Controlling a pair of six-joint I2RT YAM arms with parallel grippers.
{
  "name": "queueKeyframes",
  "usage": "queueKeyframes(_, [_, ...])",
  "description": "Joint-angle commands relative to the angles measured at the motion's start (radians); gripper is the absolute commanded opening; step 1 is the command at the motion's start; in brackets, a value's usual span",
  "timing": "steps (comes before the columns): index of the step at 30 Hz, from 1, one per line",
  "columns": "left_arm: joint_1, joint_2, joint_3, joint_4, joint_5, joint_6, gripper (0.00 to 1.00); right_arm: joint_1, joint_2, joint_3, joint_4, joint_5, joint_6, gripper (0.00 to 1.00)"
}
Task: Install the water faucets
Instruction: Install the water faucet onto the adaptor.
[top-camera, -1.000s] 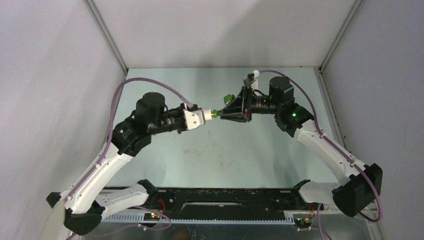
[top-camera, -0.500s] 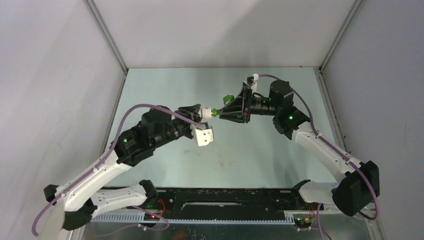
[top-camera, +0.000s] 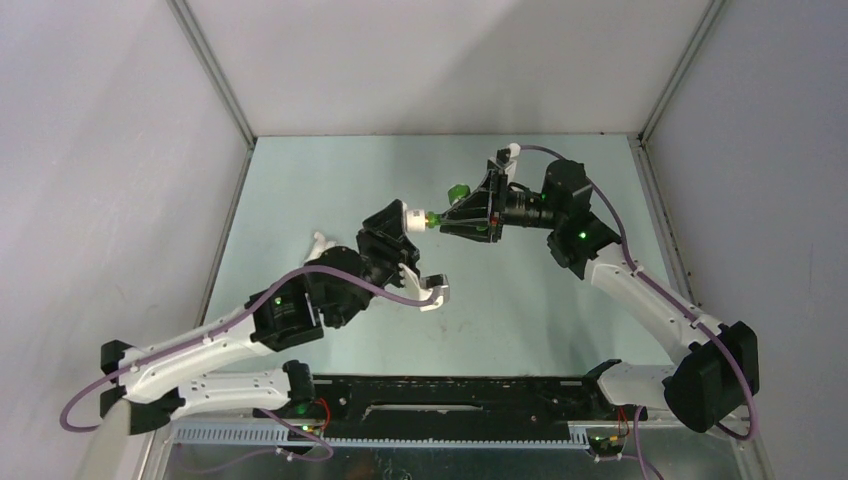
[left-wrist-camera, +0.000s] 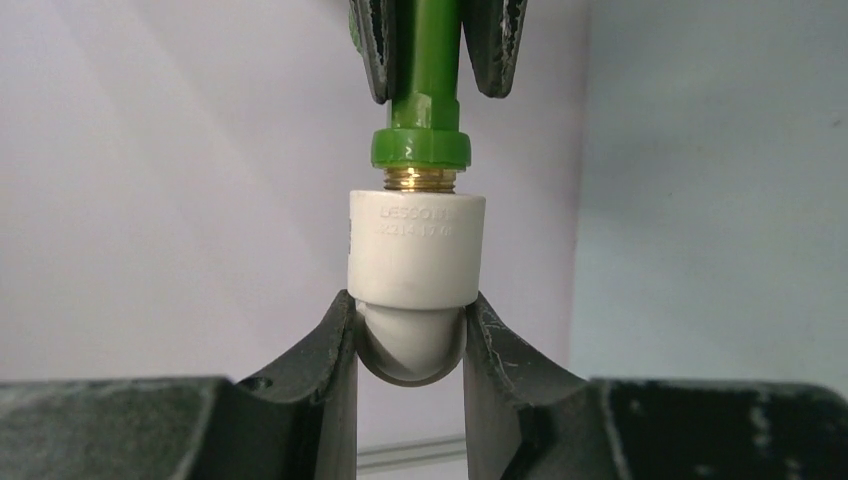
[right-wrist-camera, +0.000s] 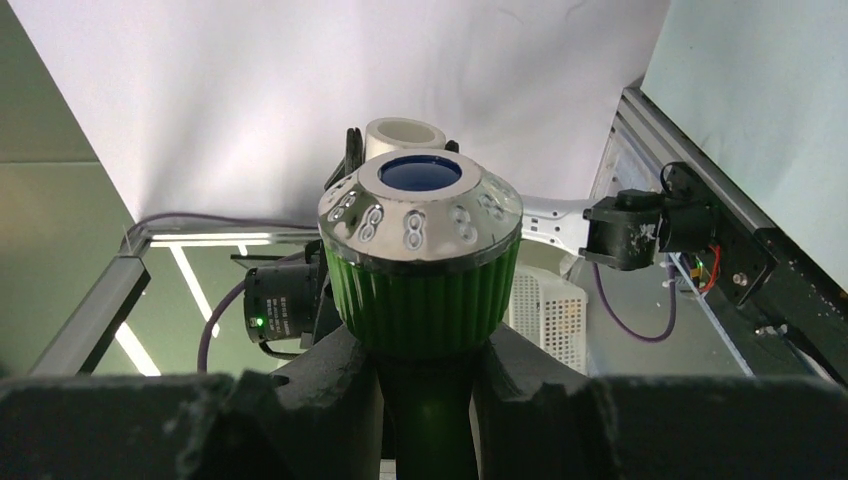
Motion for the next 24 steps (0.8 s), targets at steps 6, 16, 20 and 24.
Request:
queueKeyframes(6, [-0.107, 0.039, 0.041, 0.138, -0.081, 0.236, 0.00, 0.017, 0.031, -0.007, -0.022, -0.014, 0.016, 0.00])
queueKeyframes(16, [-0.168, 0.082, 0.087, 0.065, -0.199, 0.307, 0.00, 0.017, 0.037, -0.008, -0.016, -0.027, 0.018, 0.00])
queueKeyframes(20, [-0.187, 0.121, 0.120, 0.025, -0.261, 0.350, 0.00, 0.018, 0.039, -0.008, -0.016, -0.034, 0.015, 0.00])
queueKeyframes(24, [-0.192, 0.131, 0.125, 0.029, -0.277, 0.356, 0.00, 0.018, 0.040, -0.007, -0.014, -0.037, 0.013, 0.00])
